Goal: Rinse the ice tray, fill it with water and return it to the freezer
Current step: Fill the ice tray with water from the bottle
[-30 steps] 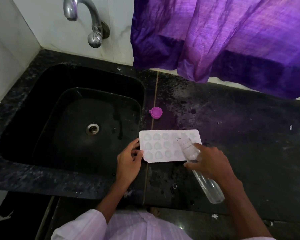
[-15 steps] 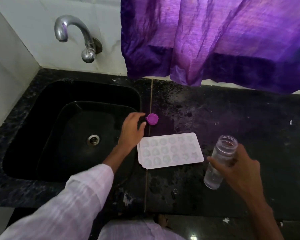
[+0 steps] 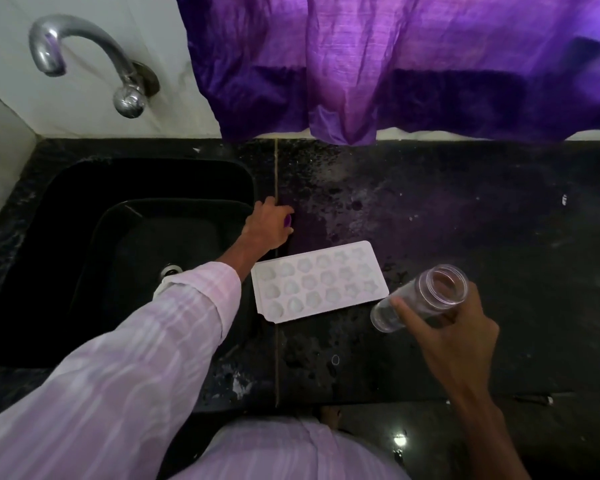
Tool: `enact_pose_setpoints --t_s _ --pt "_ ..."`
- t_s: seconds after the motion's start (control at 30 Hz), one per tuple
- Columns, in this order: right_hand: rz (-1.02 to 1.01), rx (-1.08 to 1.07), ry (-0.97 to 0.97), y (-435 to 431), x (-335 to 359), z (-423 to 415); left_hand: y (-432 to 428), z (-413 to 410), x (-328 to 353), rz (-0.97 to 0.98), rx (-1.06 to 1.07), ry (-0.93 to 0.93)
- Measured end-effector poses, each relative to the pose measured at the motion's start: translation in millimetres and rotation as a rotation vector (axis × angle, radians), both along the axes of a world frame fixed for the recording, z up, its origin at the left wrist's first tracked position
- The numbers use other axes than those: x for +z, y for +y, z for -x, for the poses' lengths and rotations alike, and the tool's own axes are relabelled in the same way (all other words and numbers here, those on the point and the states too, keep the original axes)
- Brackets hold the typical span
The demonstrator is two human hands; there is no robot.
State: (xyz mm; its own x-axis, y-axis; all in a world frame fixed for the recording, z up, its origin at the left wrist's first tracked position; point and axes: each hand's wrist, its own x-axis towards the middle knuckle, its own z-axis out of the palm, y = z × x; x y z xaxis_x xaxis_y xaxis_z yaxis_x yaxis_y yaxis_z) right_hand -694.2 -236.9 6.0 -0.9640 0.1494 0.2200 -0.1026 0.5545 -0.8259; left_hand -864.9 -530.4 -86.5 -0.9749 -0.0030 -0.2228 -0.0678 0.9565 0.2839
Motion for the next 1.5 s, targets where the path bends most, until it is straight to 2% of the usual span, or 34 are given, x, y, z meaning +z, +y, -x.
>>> enact_pose_setpoints --t_s 0.17,0.27,0.4,0.57,0.63,0.77,0.93,1.13,1.33,1.5 --pt "0.001 0.087 0.021 -8 -3 -3 -9 -4 14 -0.271 0.146 0.227" --pt "0.001 0.153 -0.004 -18 -5 -4 2 -31 49 -0.635 0.284 0.39" --pt "0.011 0.263 -0.051 -33 -7 -3 29 -91 102 -1.139 0.353 0.442" --pt "-0.001 0.371 -0.102 -54 -12 -6 59 -159 134 -1.465 0.307 0.394" --pt "-0.004 0.416 -0.111 -58 -14 -8 71 -180 128 -1.48 0.243 0.389" --pt "-0.014 0.464 -0.125 -61 -19 -10 84 -201 106 -1.355 0.131 0.461" --pt "0.018 0.508 -0.112 -58 -23 -8 86 -204 100 -1.185 0.084 0.566" --pt "0.046 0.581 -0.148 -51 -17 -4 88 -203 96 -1.099 0.085 0.601" --pt "0.102 0.668 -0.215 -30 -4 2 92 -202 94 -1.106 0.09 0.618" --pt "0.184 0.769 -0.126 -16 18 8 92 -202 96 -1.187 0.125 0.591"
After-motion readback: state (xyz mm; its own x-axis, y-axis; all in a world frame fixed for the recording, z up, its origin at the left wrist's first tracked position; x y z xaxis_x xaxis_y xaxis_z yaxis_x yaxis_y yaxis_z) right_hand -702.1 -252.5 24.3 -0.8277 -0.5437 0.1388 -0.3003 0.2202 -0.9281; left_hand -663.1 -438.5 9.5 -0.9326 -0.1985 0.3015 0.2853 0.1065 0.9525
